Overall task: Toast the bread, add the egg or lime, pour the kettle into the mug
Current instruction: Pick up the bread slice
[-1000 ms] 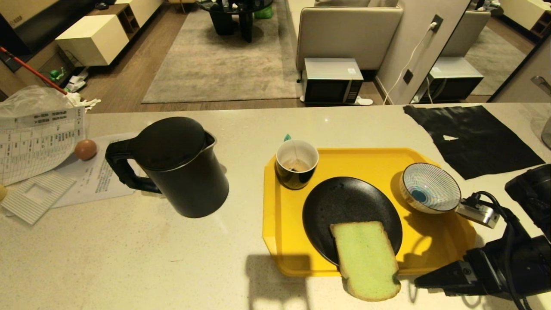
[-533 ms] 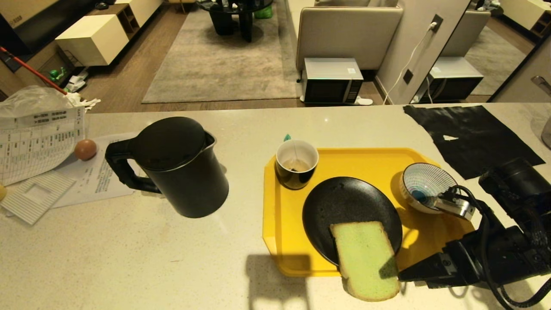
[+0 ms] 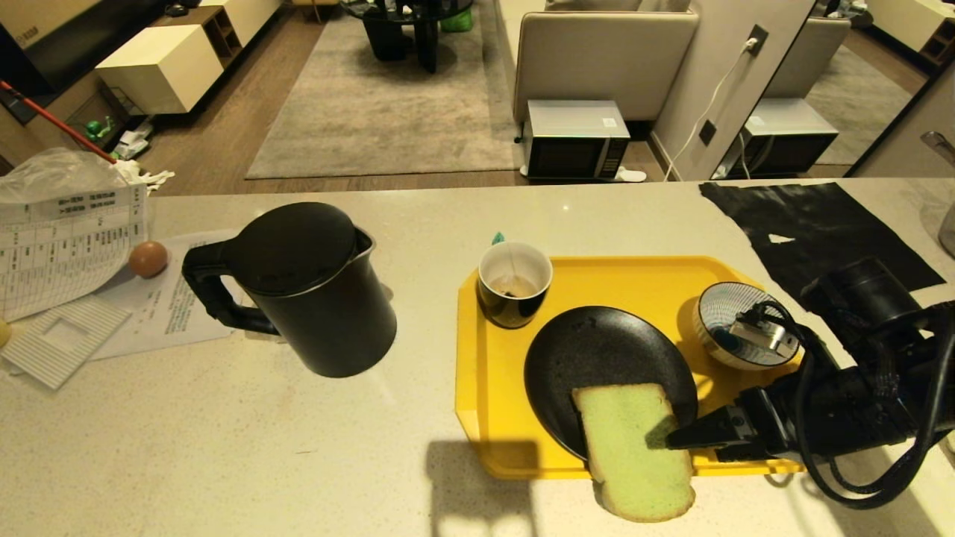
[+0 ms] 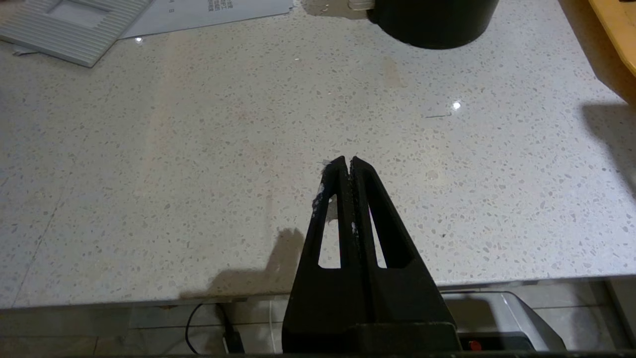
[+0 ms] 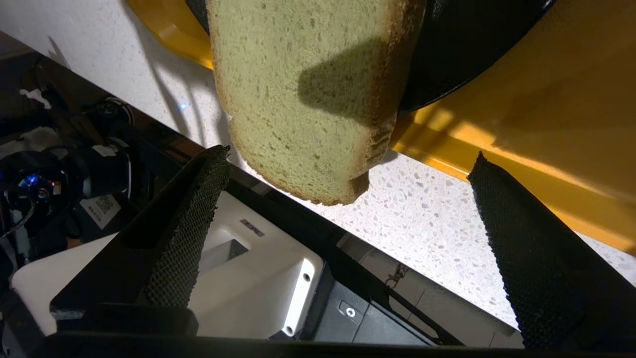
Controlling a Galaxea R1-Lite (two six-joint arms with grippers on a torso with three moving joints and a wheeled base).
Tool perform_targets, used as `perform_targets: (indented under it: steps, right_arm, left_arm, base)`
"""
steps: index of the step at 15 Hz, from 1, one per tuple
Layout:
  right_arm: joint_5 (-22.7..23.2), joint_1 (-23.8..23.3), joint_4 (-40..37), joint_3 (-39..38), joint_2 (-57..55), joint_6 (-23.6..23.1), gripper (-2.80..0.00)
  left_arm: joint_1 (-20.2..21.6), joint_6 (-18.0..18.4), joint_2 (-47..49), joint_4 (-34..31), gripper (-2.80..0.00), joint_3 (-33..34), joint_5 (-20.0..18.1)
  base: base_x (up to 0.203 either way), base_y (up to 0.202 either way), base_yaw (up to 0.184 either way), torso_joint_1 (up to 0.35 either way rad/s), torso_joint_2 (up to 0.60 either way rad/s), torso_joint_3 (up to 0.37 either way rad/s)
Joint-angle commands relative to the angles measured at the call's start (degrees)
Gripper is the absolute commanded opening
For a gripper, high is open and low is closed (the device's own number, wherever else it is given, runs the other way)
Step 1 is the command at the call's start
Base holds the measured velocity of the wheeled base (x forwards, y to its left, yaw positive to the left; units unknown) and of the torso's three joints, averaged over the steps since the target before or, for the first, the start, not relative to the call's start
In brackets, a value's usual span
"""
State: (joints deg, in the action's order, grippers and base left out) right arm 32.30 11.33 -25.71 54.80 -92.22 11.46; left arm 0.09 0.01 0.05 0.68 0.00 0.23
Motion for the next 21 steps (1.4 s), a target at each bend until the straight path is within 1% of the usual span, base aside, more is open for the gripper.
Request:
perform_targets:
  steps: [1, 7, 9, 12, 16, 18, 21]
  right_arm:
    - [0.1, -0.1, -0.3, -0.1, -0.5, 0.0, 0.00]
    - [0.6, -0.1, -0.6, -2.6, -0.2, -0.7, 0.00]
    - [0.9, -0.1, -0.6, -3.9, -0.2, -1.7, 0.00]
    - [4.1, 0.0, -0.6, -4.8, -0.2, -1.6, 0.00]
    - [4.7, 1.9, -0.6, -5.4, -0.2, -1.4, 0.00]
    - [4.9, 3.2, -0.5, -6.3, -0.3, -0.9, 0.00]
    - [5.1, 3.9, 0.6, -6.5, -0.8, 1.9, 0.00]
  left_arm:
    - [0.0, 0.0, 0.0, 0.0, -2.80, 0.0, 0.0]
    - [0.1, 0.0, 0.0, 0.0, -2.80, 0.0, 0.0]
    - [0.0, 0.0, 0.0, 0.0, -2.80, 0.0, 0.0]
    - [0.0, 0.0, 0.0, 0.0, -2.80, 0.0, 0.0]
    - [0.0, 0.0, 0.0, 0.0, -2.80, 0.0, 0.0]
    - [0.0, 0.0, 0.0, 0.0, -2.80, 0.0, 0.0]
    - [0.1, 0.0, 0.0, 0.0, -2.80, 0.0, 0.0]
  base:
    - [0.000, 0.000, 0.000, 0.000, 0.00, 0.000]
    - [0.000, 0.000, 0.000, 0.000, 0.00, 0.000]
    - [0.000, 0.000, 0.000, 0.000, 0.00, 0.000]
    - [0.000, 0.000, 0.000, 0.000, 0.00, 0.000]
    - [0.000, 0.000, 0.000, 0.000, 0.00, 0.000]
    - [0.000, 0.000, 0.000, 0.000, 0.00, 0.000]
    - [0.000, 0.000, 0.000, 0.000, 0.00, 0.000]
